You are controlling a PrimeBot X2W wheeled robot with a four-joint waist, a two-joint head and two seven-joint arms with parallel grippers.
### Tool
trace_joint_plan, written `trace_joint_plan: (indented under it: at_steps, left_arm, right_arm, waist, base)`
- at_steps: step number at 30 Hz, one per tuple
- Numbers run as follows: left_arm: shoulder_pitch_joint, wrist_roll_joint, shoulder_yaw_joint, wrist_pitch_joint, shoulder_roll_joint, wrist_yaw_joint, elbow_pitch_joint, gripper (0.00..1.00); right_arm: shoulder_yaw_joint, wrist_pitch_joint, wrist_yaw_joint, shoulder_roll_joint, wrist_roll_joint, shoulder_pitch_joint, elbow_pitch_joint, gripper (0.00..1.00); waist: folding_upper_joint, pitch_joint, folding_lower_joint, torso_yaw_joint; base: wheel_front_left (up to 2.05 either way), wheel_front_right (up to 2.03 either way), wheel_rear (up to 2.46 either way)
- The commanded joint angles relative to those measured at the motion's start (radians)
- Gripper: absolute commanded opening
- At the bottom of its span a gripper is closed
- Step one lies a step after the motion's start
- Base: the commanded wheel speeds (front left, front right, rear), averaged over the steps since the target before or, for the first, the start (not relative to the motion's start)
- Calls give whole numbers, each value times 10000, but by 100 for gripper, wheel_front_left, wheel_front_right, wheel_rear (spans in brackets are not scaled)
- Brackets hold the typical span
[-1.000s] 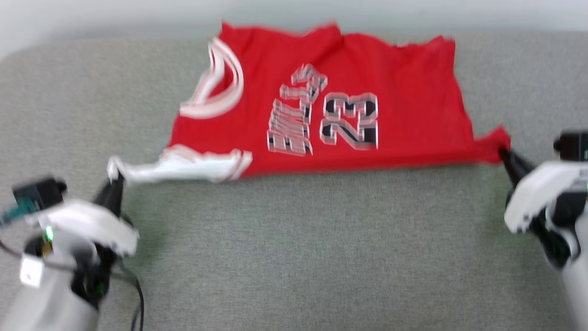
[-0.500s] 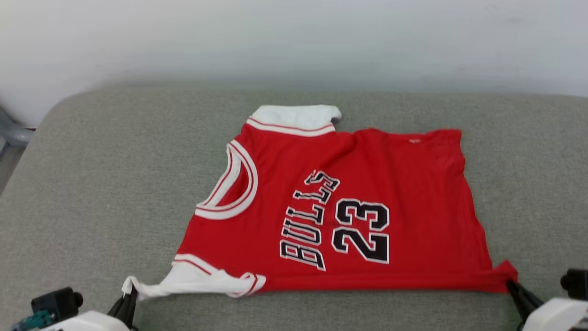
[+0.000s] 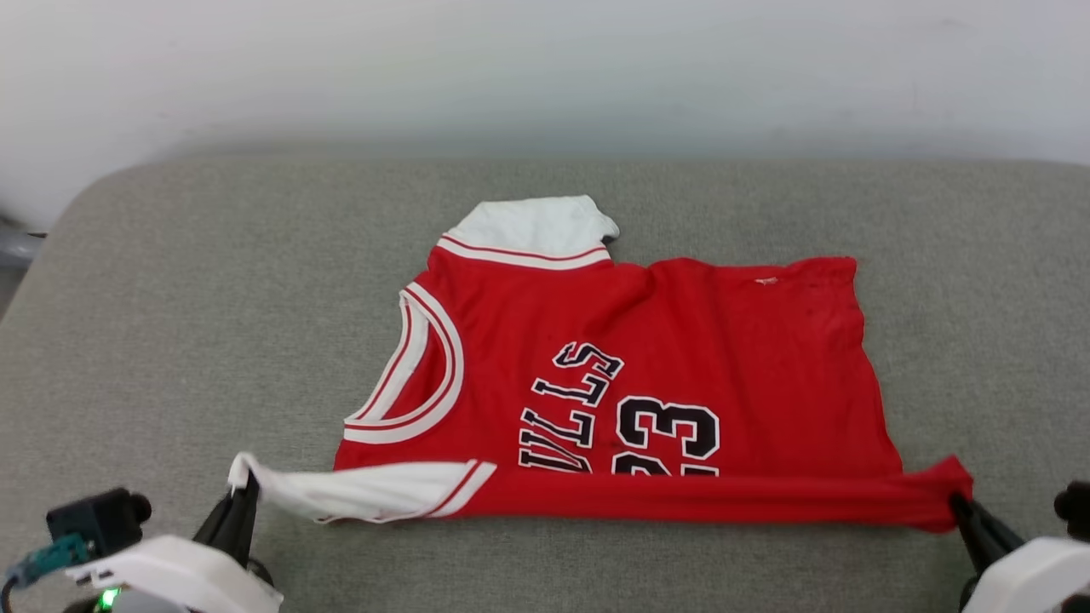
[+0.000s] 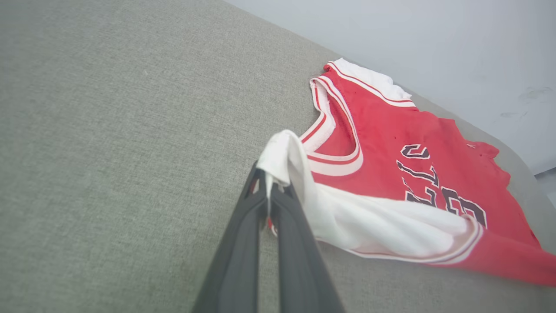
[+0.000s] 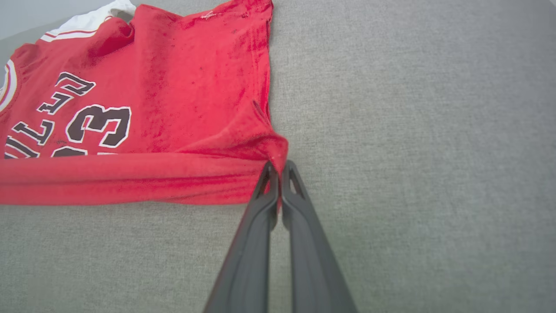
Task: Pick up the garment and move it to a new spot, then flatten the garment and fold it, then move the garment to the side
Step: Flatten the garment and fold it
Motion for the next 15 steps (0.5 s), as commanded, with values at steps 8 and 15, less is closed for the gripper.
trace_joint_plan:
  at_steps: [8, 15]
  left_arm:
    - [-2143, 428, -431, -224, -325, -657, 1002, 0]
    - [-3295, 469, -837, -360, -833, -1304, 2449, 0]
  right_arm:
    - [432, -75, -26, -176, -480, -1844, 559, 0]
    - [979, -412, -25, -280, -436, -2891, 1859, 0]
  waist:
    - [0, 1353, 1, -288]
    - [0, 2039, 1, -378]
  base:
    - [0, 0, 0]
    - [0, 0, 0]
